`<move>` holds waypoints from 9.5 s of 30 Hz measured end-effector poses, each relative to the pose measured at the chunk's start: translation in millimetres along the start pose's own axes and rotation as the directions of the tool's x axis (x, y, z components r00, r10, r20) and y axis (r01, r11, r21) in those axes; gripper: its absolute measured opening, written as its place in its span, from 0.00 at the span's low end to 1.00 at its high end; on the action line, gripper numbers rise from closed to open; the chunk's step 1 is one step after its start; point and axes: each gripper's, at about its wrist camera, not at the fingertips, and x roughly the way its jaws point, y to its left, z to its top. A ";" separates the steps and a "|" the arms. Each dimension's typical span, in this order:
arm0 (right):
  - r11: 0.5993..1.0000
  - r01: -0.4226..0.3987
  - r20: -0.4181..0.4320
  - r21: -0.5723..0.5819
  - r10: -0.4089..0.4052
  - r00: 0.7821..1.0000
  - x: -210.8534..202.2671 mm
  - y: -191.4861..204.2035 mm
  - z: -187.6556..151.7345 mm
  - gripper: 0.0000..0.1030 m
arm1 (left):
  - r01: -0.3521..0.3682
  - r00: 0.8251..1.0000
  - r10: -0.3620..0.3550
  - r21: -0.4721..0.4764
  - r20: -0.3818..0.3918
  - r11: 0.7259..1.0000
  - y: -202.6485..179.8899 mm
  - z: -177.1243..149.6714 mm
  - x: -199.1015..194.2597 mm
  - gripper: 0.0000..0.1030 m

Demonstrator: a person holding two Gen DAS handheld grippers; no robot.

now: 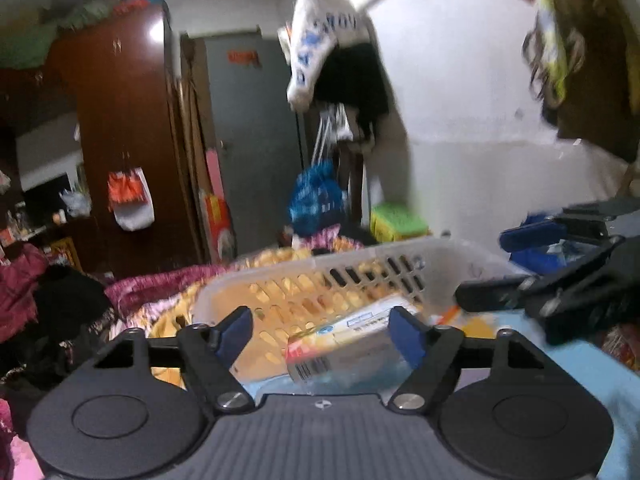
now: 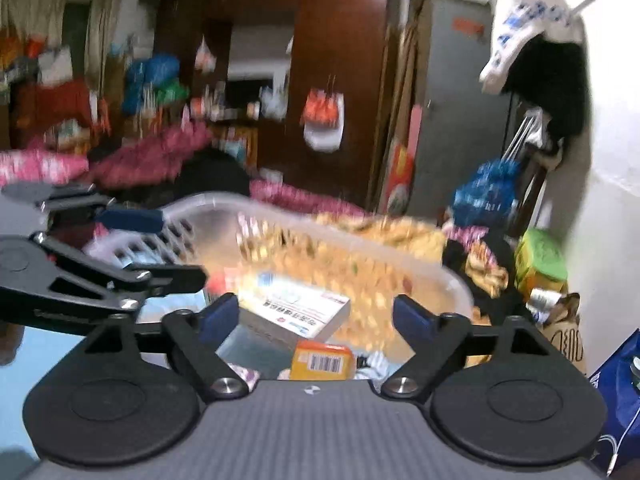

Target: Organize objects

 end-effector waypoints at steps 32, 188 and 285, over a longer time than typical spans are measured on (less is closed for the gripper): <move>0.987 -0.154 0.031 0.049 0.153 0.988 -62.9 16.1 -142.5 0.59 | 0.217 0.976 -0.215 0.046 -0.036 0.975 -75.2 -123.1 -39.8 0.60; 0.999 0.033 0.169 0.005 -0.033 0.985 -131.7 32.7 -84.8 0.18 | 0.098 0.982 -0.100 0.022 0.160 0.995 -39.0 -58.1 -107.7 0.16; 0.977 0.127 0.105 0.173 -0.147 0.984 -159.5 86.1 -111.5 1.00 | -0.102 0.987 0.114 -0.104 0.115 0.989 -70.9 -89.9 -163.5 0.97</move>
